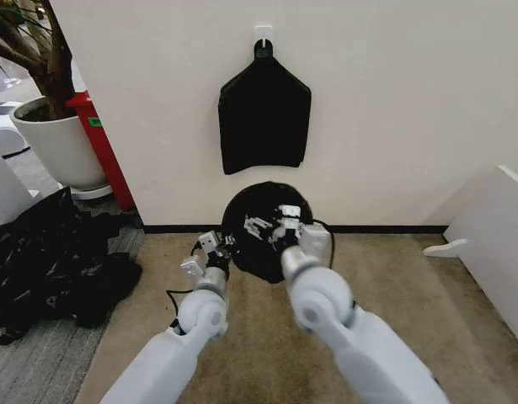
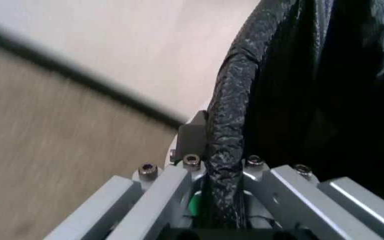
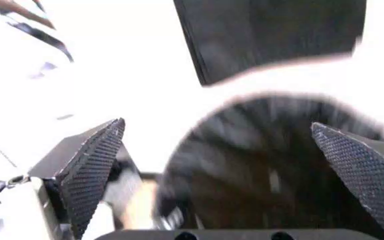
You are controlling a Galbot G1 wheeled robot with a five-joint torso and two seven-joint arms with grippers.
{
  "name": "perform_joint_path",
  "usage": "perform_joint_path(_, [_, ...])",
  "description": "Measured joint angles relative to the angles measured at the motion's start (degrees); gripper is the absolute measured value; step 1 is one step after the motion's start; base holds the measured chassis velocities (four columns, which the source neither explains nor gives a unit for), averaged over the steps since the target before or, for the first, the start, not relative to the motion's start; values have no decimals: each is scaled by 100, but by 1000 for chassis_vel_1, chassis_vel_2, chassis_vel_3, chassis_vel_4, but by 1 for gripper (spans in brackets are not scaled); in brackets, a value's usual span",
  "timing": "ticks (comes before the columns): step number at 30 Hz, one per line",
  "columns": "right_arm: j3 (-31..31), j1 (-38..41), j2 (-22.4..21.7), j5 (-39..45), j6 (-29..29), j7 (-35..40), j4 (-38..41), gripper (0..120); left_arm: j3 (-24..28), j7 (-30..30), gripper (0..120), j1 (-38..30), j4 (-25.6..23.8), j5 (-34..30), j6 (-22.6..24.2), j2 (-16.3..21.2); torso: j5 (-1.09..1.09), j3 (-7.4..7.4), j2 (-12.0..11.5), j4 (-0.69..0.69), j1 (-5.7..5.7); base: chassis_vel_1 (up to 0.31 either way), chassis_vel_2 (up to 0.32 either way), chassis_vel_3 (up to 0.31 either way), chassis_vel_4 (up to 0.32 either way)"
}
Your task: Place the garbage bag over the trash bin.
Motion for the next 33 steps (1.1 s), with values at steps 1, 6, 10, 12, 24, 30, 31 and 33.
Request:
perform_joint_path(1, [0,0,0,0,0,0,0,100,0,0,1,0,0,0,0,0,0,0,0,0,0,0,0,0,0])
perform_joint_path(6, [772,-1075,-267,-770,412,-428,429,100,126,-559,1,3,-131,-873,629,8,0,-1,0,2,0,0,0,0,0])
perform_joint_path(10, [1354,-1769,-120,-1071,552,-461,375,100,307,-808,1,-62,1,-1083,839,-38,1,0,0,-1,0,0,0,0,0])
perform_joint_path(12, [1696,-2086,-6,-1159,630,-472,333,100,432,-1083,1,-137,115,-1222,1013,-95,3,0,0,1,0,0,0,0,0])
perform_joint_path(24, [2326,-2548,224,-1232,785,-400,318,100,889,-1617,1,-383,696,-1113,1183,-408,-1,-1,1,3,-1,0,0,0,0])
perform_joint_path(30, [2185,-2443,236,-1237,786,-314,317,100,933,-1703,1,-396,700,-1033,1208,-416,-2,0,1,3,-1,0,0,0,0])
perform_joint_path(31, [2185,-2443,236,-1237,786,-314,317,100,933,-1703,1,-396,700,-1033,1208,-416,-2,0,1,3,-1,0,0,0,0])
perform_joint_path(33, [2117,-2397,239,-1241,785,-278,299,100,972,-1694,1,-377,597,-984,1208,-387,-4,1,1,2,-1,0,0,0,0])
